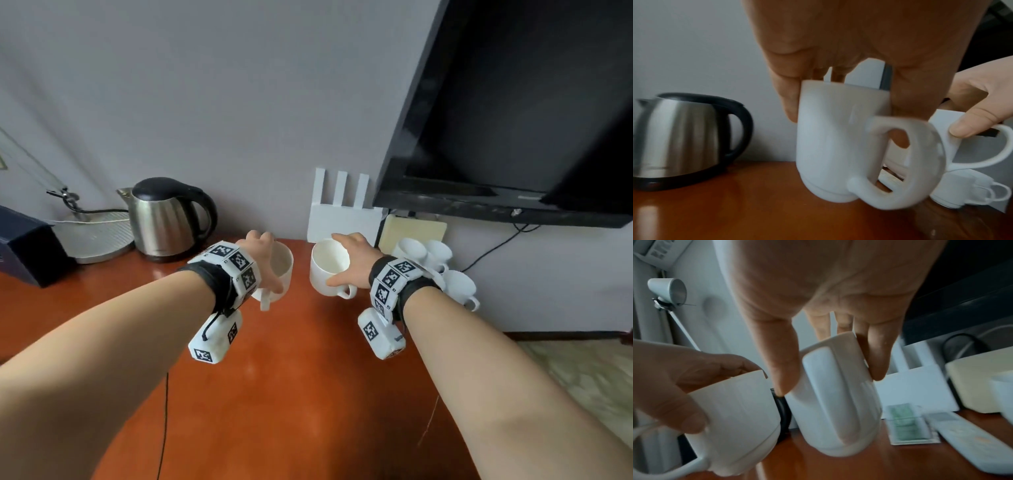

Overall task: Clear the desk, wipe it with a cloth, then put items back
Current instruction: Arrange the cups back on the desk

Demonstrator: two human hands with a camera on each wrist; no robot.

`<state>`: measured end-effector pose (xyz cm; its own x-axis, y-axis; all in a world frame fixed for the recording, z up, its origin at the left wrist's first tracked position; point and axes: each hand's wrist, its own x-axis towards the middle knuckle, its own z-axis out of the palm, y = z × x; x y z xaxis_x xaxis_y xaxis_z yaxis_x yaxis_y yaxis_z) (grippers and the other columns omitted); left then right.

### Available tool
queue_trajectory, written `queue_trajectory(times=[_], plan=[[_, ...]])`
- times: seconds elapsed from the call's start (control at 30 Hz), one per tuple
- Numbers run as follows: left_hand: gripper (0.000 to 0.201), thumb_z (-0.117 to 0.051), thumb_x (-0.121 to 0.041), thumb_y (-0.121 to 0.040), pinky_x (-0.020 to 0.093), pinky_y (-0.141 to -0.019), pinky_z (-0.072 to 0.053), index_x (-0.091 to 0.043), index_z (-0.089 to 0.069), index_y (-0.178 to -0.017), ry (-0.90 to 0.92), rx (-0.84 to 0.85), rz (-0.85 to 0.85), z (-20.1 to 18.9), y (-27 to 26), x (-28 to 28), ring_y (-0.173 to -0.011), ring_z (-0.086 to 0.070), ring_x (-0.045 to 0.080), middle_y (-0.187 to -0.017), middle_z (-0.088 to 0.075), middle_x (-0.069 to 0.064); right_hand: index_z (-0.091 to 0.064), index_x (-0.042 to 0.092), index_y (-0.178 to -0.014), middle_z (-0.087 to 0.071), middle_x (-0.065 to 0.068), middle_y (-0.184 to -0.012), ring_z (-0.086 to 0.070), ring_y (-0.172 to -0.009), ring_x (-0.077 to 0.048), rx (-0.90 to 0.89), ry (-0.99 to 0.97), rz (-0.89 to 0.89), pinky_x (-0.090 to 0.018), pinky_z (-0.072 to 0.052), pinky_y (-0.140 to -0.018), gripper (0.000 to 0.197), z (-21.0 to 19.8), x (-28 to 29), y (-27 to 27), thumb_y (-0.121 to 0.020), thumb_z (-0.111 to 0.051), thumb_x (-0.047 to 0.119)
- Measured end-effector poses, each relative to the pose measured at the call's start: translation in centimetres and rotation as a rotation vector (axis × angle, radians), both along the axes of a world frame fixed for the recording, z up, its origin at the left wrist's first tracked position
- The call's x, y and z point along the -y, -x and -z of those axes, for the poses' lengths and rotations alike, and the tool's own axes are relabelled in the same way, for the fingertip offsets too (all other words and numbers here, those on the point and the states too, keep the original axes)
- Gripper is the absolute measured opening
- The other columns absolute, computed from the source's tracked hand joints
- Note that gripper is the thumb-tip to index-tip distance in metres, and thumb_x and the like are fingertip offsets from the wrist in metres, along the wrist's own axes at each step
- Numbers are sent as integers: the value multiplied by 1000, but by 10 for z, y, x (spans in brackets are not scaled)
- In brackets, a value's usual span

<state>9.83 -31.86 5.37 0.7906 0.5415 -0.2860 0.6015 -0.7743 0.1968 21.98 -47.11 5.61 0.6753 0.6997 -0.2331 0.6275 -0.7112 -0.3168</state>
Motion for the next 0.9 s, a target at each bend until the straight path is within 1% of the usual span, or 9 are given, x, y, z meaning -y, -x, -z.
queue_trajectory(times=[0.1,0.2,0.3,0.37,0.5,0.6,0.7,0.77,0.9], plan=[[95,-80,-42,-65,34,-76,-47,-20,-27,-141,16,-8,54,10,-34,39,-109,-53,24,-131,-40,2,-14,26,-149,-20,-1,-152,-31,-137,-23,-4,11,42,-36,-33,-110,97,7,45,-26,-73,-74,36],[95,-80,-43,-66,32,-77,-48,-18,-27,-141,27,-31,117,20,-63,77,-110,-53,23,-130,-41,2,-15,24,-149,-20,-4,-151,-27,-139,-21,-44,4,71,-32,-27,-110,94,15,90,-48,-75,-74,31],[96,-78,-44,-68,34,-87,-50,-15,-25,-142,28,-79,188,31,-89,112,-113,-52,22,-133,-42,3,-12,25,-149,-16,-2,-154,-22,-141,-21,-43,49,122,-34,-26,-111,97,26,133,-68,-75,-73,36],[97,-78,-44,-68,35,-89,-51,-14,-24,-143,25,-104,239,41,-104,133,-114,-52,23,-133,-42,3,-13,26,-149,-15,-1,-155,-22,-142,-22,-59,64,175,-35,-27,-111,96,36,161,-79,-75,-73,36],[98,-78,-41,-68,36,-87,-49,-18,-21,-144,28,-136,337,58,-130,170,-118,-49,24,-137,-37,1,-16,24,-149,-13,-2,-154,-21,-141,-22,-137,9,281,-37,-28,-112,96,54,209,-96,-74,-76,27],[101,-78,-37,-68,38,-88,-48,-23,-17,-146,37,-157,406,69,-149,192,-120,-47,25,-137,-34,-2,-19,20,-148,-13,-3,-153,-26,-139,-21,-165,-25,352,-33,-28,-110,94,70,237,-109,-74,-76,22],[102,-78,-36,-67,40,-89,-49,-28,-13,-146,25,-177,459,80,-166,211,-120,-45,25,-139,-30,-4,-16,22,-149,-17,-1,-150,-35,-133,-23,-171,-19,412,-35,-34,-107,97,87,256,-120,-73,-77,25],[100,-78,-35,-67,43,-92,-48,-31,-15,-145,26,-183,482,87,-176,222,-122,-43,25,-138,-31,-4,-16,24,-149,-18,0,-149,-37,-132,-23,-186,-36,444,-35,-36,-106,97,97,264,-127,-73,-77,24],[98,-77,-34,-69,42,-92,-47,-27,-16,-145,27,-184,536,100,-191,238,-126,-40,25,-138,-32,-1,-15,32,-146,-21,-3,-149,-39,-131,-26,-226,-95,513,-38,-38,-104,100,115,274,-137,-70,-78,19]])
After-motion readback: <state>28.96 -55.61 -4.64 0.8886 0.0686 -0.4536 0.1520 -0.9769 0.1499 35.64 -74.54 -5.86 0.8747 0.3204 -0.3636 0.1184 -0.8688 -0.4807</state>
